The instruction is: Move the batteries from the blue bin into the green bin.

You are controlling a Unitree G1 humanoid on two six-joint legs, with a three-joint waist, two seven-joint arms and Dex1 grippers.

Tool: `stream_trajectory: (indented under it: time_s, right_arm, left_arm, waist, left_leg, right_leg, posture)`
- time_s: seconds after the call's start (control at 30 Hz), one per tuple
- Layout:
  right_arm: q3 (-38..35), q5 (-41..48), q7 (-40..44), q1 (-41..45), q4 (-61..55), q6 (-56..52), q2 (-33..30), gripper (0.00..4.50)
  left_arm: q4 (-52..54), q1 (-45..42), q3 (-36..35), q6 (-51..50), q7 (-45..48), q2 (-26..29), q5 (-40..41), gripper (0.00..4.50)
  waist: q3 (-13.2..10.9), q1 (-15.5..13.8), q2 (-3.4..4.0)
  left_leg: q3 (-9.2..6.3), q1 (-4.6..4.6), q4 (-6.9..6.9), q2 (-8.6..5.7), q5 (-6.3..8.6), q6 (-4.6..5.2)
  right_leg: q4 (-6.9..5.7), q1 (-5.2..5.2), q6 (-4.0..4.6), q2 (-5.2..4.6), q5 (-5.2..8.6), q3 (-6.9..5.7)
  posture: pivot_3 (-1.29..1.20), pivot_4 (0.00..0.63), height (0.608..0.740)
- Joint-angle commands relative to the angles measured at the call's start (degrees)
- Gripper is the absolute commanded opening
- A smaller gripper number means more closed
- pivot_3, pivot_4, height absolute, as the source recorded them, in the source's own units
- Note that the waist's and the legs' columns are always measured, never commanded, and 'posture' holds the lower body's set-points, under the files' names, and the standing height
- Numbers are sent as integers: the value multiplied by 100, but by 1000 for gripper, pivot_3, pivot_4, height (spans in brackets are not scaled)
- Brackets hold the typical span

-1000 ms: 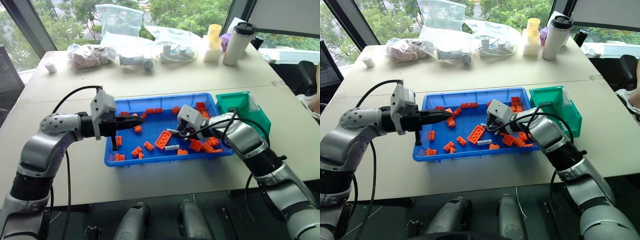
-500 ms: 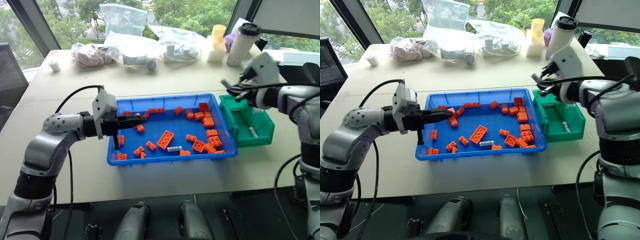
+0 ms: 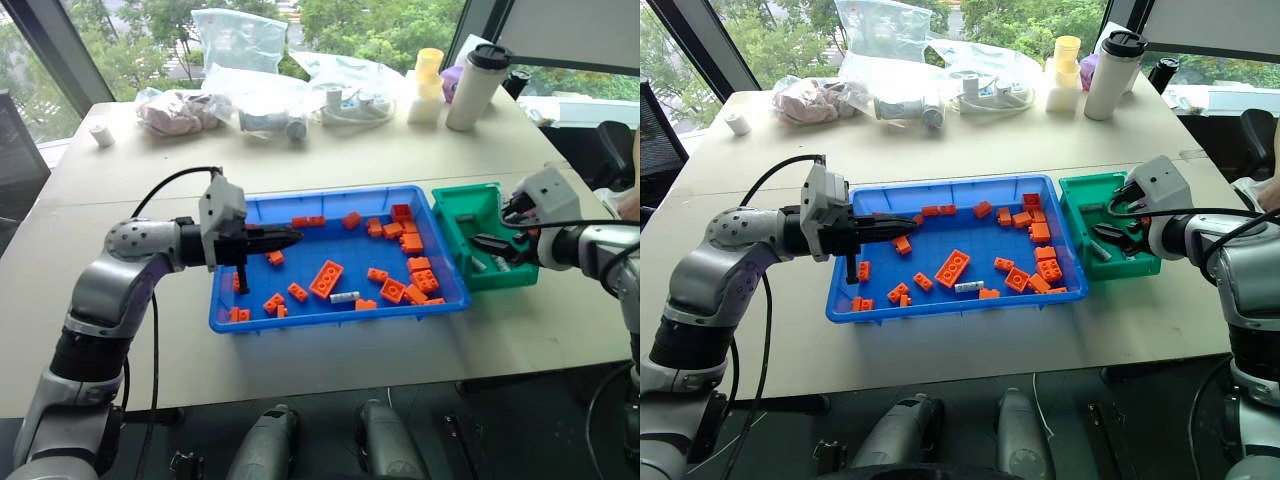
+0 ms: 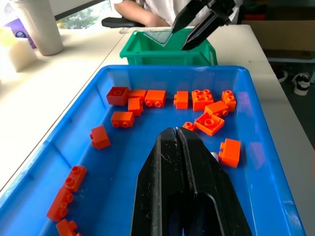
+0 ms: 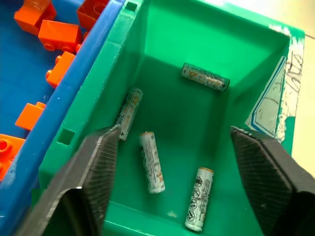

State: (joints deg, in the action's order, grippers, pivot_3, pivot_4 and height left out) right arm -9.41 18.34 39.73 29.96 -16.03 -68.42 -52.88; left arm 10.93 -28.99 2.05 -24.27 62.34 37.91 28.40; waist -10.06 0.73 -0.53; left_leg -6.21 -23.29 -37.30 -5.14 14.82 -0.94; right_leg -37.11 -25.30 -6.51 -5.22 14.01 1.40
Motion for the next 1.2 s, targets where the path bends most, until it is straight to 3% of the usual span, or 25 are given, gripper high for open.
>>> stream_trajectory:
  time_s: [0.03, 0.27, 0.6, 0.9, 1.17, 1.2]
  right_arm:
    - [-88, 592, 387, 480, -541, 84, 47, 4471]
    - [1723, 799, 1597, 974, -491, 1007, 263, 4471]
    - [3896, -292, 2776, 2241, 1878, 2231, 1325, 4471]
    - [4450, -1100, 3335, 2357, 2242, 2964, 1493, 4471]
    - [4450, -1876, 2890, 2155, 2349, 3461, 1640, 4471]
    - [4408, -1928, 2812, 2126, 2336, 3478, 1682, 3950]
  left_arm:
    - [56, -78, -46, 94, 49, 23, -6, 0]
    - [-15, -183, -35, 94, 70, 5, -52, 0]
    - [422, 158, -261, -68, -164, 151, 19, 0]
    - [733, 425, -434, -191, -400, 248, 80, 0]
    - [817, 484, -456, -224, -484, 247, 92, 0]
    - [813, 483, -452, -220, -486, 246, 87, 0]
  waist:
    - [0, 0, 0]
    - [0, -4, -2]
    - [0, 22, -2]
    - [0, 2, -2]
    - [0, 8, -2]
    - [0, 8, -2]
  left_leg:
    - [0, 0, 0, 0, 0, 0]
    - [-5, 0, -5, 0, 0, 1]
    - [-9, -1, -2, 0, -4, -8]
    - [-14, -6, -3, -3, -19, -33]
    - [-14, -5, -2, -3, -21, -39]
    - [-14, -5, -2, -3, -21, -39]
  right_leg:
    - [0, 0, 0, 0, 0, 0]
    - [5, 8, 0, 0, 0, -6]
    - [4, 1, 0, 1, 0, -8]
    - [3, -4, 0, 0, 0, -9]
    - [2, -5, 0, 0, 0, -9]
    - [2, -5, 0, 0, 0, -9]
  posture:
    - [0, 150, 740]
    - [0, 150, 740]
    - [0, 150, 740]
    - [0, 150, 740]
    - [0, 150, 740]
    - [0, 150, 740]
